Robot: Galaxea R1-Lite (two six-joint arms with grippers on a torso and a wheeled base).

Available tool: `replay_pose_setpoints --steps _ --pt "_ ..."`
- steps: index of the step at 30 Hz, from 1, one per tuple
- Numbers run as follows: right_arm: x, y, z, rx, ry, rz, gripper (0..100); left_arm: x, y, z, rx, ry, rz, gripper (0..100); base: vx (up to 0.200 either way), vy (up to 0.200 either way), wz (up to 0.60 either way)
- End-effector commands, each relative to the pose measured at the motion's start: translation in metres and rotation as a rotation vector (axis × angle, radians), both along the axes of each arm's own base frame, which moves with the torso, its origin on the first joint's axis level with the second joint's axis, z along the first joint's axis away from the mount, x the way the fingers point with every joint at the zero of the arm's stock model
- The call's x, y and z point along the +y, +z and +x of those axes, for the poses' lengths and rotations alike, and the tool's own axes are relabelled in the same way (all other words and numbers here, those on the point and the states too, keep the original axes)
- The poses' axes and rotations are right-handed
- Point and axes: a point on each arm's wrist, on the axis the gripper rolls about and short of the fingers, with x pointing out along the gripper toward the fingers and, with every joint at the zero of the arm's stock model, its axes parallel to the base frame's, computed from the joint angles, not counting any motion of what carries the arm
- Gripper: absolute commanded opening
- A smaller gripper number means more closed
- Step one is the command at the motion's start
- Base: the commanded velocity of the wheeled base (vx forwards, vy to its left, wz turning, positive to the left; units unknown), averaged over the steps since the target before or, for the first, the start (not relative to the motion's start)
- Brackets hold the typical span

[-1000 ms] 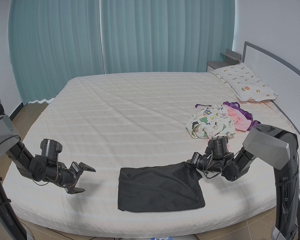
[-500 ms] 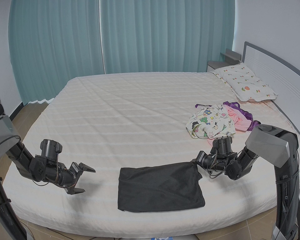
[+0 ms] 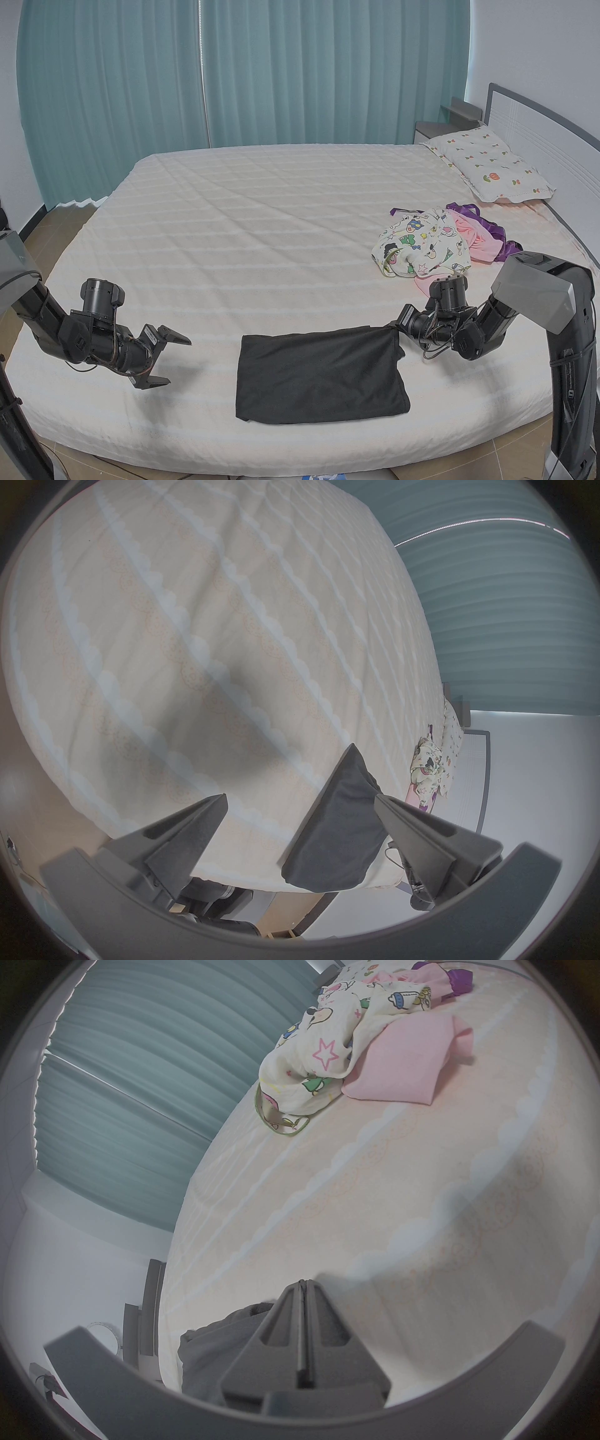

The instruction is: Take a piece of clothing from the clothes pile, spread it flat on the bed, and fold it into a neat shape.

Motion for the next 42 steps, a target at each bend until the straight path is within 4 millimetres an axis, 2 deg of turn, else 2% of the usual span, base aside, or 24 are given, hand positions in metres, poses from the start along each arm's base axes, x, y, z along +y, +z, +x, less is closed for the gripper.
replay_pose_setpoints --steps 1,3,7,11,12,14,15,16,22,27,33,41,42 --pt "0.0 -0.001 -0.001 0.001 -0.002 0.001 100 0.0 0.0 0.0 0.001 0.0 0.0 100 0.0 0.0 0.0" --pt "0.0 0.001 -0.002 -0.004 0.0 0.003 100 0.0 0.0 0.0 0.001 0.0 0.0 100 0.0 0.0 0.0" --pt "-0.002 0.029 -0.014 -0.041 0.004 0.01 100 0.0 0.0 0.0 0.0 0.0 0.0 100 0.0 0.0 0.0" --pt "-0.004 0.044 -0.038 -0.027 0.022 -0.001 100 0.0 0.0 0.0 0.001 0.0 0.0 100 0.0 0.0 0.0" --pt "-0.003 0.046 -0.052 -0.007 0.036 -0.004 100 0.0 0.0 0.0 -0.001 -0.001 0.001 100 0.0 0.0 0.0" --pt "-0.002 0.045 -0.077 0.038 0.074 -0.013 100 0.0 0.0 0.0 0.0 -0.002 0.0 100 0.0 0.0 0.0" --pt "-0.002 0.044 -0.08 0.042 0.08 -0.015 100 0.0 0.0 0.0 -0.001 -0.002 0.0 100 0.0 0.0 0.0" --pt "0.0 0.038 -0.1 0.068 0.134 -0.034 100 0.0 0.0 0.0 0.0 -0.002 -0.002 100 0.0 0.0 0.0" --pt "0.003 0.019 -0.142 0.071 0.236 -0.072 100 0.0 0.0 0.0 0.0 -0.003 -0.003 100 0.0 0.0 0.0" --pt "0.002 0.016 -0.158 0.06 0.251 -0.076 100 0.0 0.0 0.0 0.0 -0.004 -0.004 100 0.0 0.0 0.0" --pt "-0.002 0.013 -0.167 0.082 0.27 -0.106 100 0.0 0.0 0.0 0.0 -0.004 -0.004 100 0.0 0.0 0.0" --pt "0.007 0.006 -0.166 0.081 0.31 -0.128 100 0.0 0.0 0.0 -0.001 -0.004 -0.004 100 0.0 0.0 0.0" --pt "0.007 0.006 -0.166 0.081 0.31 -0.128 0 0.0 0.0 0.0 -0.001 -0.004 -0.004 100 0.0 0.0 0.0"
